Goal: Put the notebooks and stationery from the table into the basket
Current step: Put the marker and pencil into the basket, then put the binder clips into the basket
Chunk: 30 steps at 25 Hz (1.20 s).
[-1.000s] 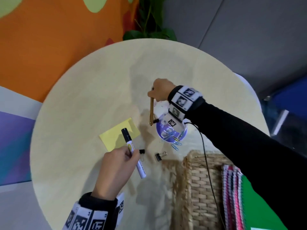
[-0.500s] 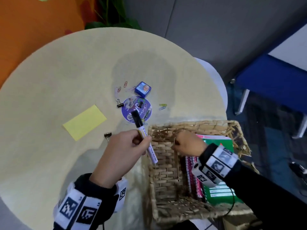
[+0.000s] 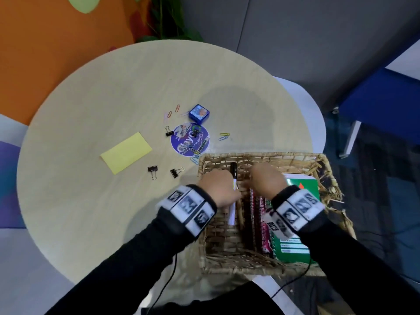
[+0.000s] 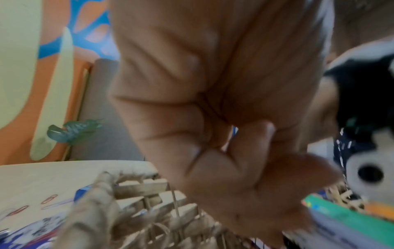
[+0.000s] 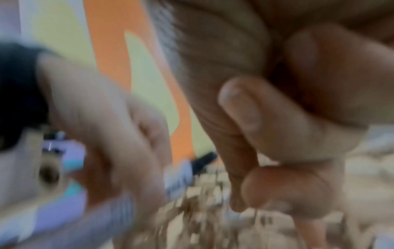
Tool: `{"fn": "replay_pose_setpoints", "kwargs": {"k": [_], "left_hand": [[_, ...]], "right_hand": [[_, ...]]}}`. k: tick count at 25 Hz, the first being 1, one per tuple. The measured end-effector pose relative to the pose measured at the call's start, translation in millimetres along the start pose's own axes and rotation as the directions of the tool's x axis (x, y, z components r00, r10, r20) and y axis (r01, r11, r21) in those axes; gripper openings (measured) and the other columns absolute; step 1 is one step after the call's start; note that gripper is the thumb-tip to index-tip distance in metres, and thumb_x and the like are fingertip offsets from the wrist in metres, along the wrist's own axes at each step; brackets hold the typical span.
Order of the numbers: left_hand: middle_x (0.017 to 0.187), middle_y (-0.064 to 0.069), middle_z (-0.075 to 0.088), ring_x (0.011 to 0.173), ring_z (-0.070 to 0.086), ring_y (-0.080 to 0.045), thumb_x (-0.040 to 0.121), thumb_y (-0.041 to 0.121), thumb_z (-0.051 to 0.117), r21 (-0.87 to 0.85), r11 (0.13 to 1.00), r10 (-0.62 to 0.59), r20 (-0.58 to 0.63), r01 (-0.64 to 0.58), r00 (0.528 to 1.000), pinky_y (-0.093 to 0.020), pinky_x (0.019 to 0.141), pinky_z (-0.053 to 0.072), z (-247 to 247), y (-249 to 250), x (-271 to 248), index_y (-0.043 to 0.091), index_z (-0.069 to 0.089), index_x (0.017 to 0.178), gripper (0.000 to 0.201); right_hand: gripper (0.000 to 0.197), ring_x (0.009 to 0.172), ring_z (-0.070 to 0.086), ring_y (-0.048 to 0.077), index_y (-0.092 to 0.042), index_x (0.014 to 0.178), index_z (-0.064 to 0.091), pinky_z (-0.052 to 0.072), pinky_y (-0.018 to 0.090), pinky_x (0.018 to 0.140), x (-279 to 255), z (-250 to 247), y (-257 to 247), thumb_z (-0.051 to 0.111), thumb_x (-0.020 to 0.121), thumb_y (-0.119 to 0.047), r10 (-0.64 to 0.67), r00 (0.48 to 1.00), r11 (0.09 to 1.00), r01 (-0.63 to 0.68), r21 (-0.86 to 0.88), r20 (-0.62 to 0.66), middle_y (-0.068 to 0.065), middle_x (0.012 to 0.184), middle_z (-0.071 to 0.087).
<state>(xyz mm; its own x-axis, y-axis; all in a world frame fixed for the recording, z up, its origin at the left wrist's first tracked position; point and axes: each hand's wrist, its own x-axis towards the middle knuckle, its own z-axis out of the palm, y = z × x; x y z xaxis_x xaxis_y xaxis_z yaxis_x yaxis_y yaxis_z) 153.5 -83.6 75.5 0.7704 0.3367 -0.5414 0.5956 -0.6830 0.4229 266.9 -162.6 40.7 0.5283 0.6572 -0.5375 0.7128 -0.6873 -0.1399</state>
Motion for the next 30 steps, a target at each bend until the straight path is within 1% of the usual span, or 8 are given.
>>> {"fn": "replay_pose_setpoints", "kwargs": {"k": [4, 8, 11, 16, 19, 22, 25, 30], "left_hand": [[0.095, -0.006, 0.063, 0.089, 0.064, -0.022, 0.094, 0.024, 0.053, 0.079, 0.994, -0.09, 0.226, 0.074, 0.97, -0.027, 0.068, 0.048, 19.5, 19.0, 36.7, 0.008, 0.064, 0.094, 0.019], [0.103, -0.005, 0.069, 0.096, 0.067, -0.026, 0.09, 0.022, 0.058, 0.117, 0.97, -0.241, 0.324, 0.214, 0.915, -0.028, 0.082, 0.052, 33.5, 21.8, 48.3, 0.012, 0.058, 0.072, 0.02], [0.133, -0.016, 0.057, 0.122, 0.055, -0.033, 0.094, 0.016, 0.05, 0.149, 0.972, -0.221, 0.296, 0.184, 0.929, -0.044, 0.103, 0.045, 30.2, 33.6, 41.7, 0.005, 0.062, 0.118, 0.029], [0.138, -0.013, 0.052, 0.127, 0.05, -0.035, 0.096, 0.019, 0.048, 0.193, 0.971, -0.195, 0.309, 0.139, 0.931, -0.045, 0.105, 0.043, 27.3, 38.3, 44.8, 0.003, 0.052, 0.131, 0.039], [0.129, -0.019, 0.059, 0.118, 0.057, -0.029, 0.096, 0.018, 0.049, 0.014, 0.991, -0.13, 0.213, 0.13, 0.968, -0.036, 0.096, 0.046, 11.1, 32.9, 50.4, -0.001, 0.058, 0.123, 0.034], [0.086, -0.015, 0.068, 0.081, 0.064, -0.024, 0.093, 0.023, 0.05, -0.122, 0.99, -0.083, -0.08, 0.073, 0.993, -0.033, 0.073, 0.053, -24.9, 3.2, 37.3, 0.0, 0.066, 0.089, 0.028], [0.094, -0.01, 0.07, 0.089, 0.065, -0.026, 0.089, 0.021, 0.055, -0.289, 0.946, -0.266, -0.439, 0.146, 0.858, -0.035, 0.081, 0.053, -44.0, -76.5, 15.3, 0.005, 0.065, 0.093, 0.02], [0.124, -0.019, 0.047, 0.105, 0.056, -0.038, 0.086, 0.021, 0.059, -0.327, 0.823, -0.559, -0.312, 0.465, 0.768, -0.042, 0.093, 0.048, -9.8, -174.6, 31.2, 0.003, 0.054, 0.115, 0.034]], "right_hand": [[0.04, 0.037, 0.054, 0.002, -0.005, 0.067, 0.07, 0.039, 0.022, 0.049, -58.8, -40.4, 48.4, 0.056, 0.087, -0.036, 0.058, 0.987, 0.975, -0.023, 0.22, -0.152, 0.005, 0.057, 0.07], [0.032, 0.041, 0.054, 0.011, -0.011, 0.067, 0.07, 0.041, 0.024, 0.05, -84.4, -38.0, 79.2, 0.06, 0.086, -0.034, 0.139, 0.976, 0.924, -0.067, 0.376, -0.168, 0.003, 0.052, 0.069], [0.03, 0.043, 0.055, 0.011, -0.014, 0.071, 0.071, 0.039, 0.022, 0.047, -87.2, -30.5, 87.4, 0.058, 0.088, -0.036, 0.128, 0.984, 0.91, -0.068, 0.408, -0.123, 0.001, 0.053, 0.07], [0.026, 0.041, 0.054, 0.007, -0.018, 0.079, 0.07, 0.041, 0.023, 0.051, -81.7, -15.6, 84.1, 0.057, 0.087, -0.039, 0.088, 0.993, 0.928, -0.052, 0.369, -0.082, -0.001, 0.057, 0.071], [0.022, 0.051, 0.058, 0.008, -0.018, 0.085, 0.069, 0.048, 0.029, 0.058, -75.3, -19.6, 79.7, 0.059, 0.086, -0.037, 0.048, 0.995, 0.934, -0.015, 0.357, -0.083, 0.0, 0.066, 0.071], [0.017, 0.061, 0.06, 0.01, -0.021, 0.087, 0.068, 0.054, 0.035, 0.065, -70.8, -39.4, 62.7, 0.062, 0.084, -0.036, -0.023, 0.987, 0.938, 0.076, 0.338, -0.159, 0.0, 0.076, 0.071], [0.015, 0.07, 0.063, 0.014, -0.02, 0.087, 0.069, 0.052, 0.034, 0.069, -64.7, -65.7, 17.3, 0.063, 0.083, -0.033, -0.13, 0.95, 0.917, 0.224, 0.33, -0.284, -0.001, 0.077, 0.07], [0.01, 0.074, 0.061, 0.022, -0.019, 0.081, 0.067, 0.047, 0.032, 0.072, -32.7, -80.9, -83.9, 0.061, 0.082, -0.027, -0.278, 0.911, 0.873, 0.372, 0.316, -0.304, 0.0, 0.075, 0.067]]}}
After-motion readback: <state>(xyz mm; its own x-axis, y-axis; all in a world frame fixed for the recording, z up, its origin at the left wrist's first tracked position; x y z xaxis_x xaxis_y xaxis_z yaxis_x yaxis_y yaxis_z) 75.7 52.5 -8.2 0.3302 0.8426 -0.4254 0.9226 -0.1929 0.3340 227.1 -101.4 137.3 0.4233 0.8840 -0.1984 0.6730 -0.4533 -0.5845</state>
